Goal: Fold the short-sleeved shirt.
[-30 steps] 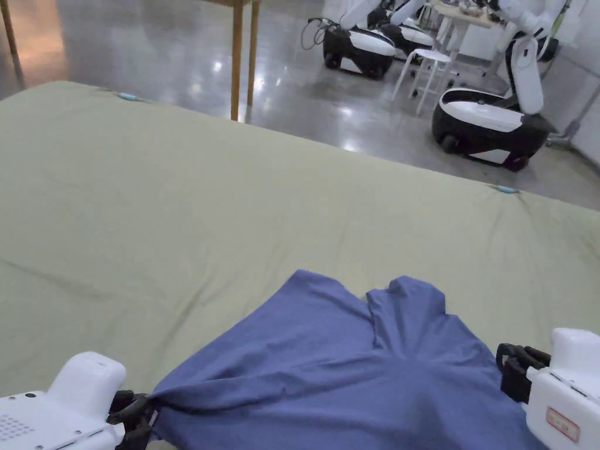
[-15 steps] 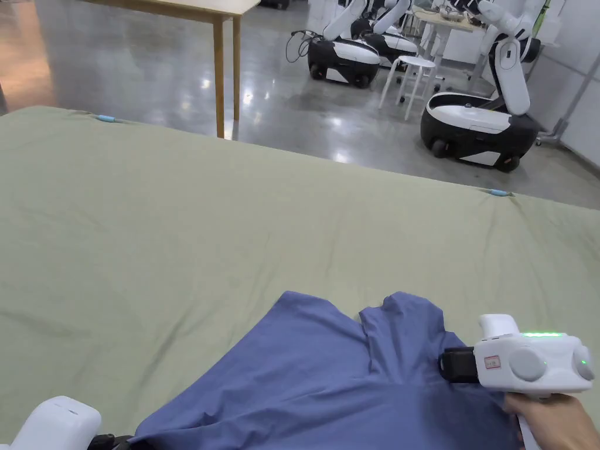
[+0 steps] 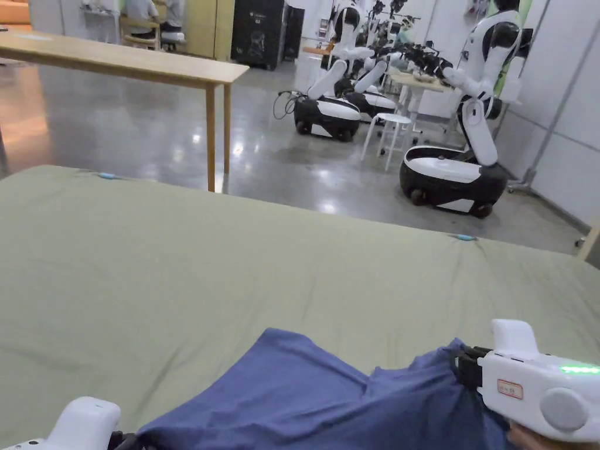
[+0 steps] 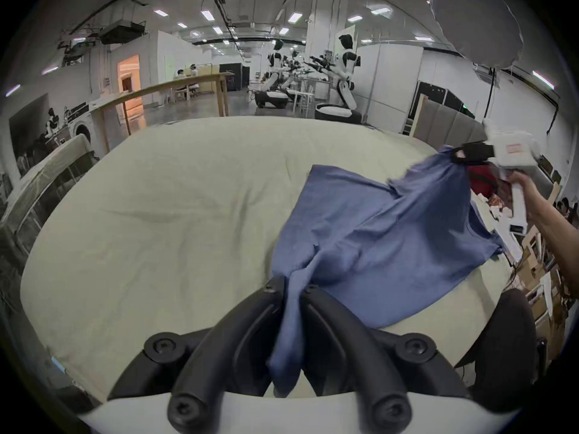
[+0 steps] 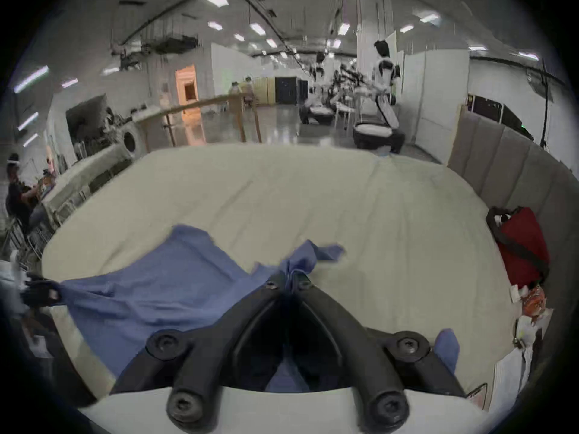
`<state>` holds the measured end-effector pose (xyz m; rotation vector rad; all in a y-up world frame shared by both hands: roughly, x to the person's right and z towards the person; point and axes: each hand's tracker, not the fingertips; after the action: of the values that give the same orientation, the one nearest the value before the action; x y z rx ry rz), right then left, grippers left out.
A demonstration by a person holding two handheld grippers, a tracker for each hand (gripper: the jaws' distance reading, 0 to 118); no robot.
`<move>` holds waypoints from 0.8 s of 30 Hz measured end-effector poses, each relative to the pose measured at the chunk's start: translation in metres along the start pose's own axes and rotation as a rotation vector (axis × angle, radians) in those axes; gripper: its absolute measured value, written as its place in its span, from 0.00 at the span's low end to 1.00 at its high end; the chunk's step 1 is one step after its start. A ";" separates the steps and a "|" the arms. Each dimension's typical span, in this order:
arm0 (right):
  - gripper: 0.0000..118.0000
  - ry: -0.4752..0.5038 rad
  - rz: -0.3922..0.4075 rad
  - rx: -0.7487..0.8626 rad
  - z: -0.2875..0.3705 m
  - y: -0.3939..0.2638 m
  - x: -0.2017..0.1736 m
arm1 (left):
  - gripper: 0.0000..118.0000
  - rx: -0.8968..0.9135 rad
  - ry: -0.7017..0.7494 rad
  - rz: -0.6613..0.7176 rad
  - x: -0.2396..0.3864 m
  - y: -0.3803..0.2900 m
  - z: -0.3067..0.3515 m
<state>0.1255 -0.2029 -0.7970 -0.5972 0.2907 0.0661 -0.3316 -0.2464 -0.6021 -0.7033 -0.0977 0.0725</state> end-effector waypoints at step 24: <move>0.03 -0.107 -0.006 0.505 0.174 0.274 0.081 | 0.04 0.472 0.155 -0.083 0.062 0.325 0.039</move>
<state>0.2066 0.1197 -0.8322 -0.0927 0.1903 0.0168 -0.2850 0.0323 -0.7789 -0.2313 0.0390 -0.0391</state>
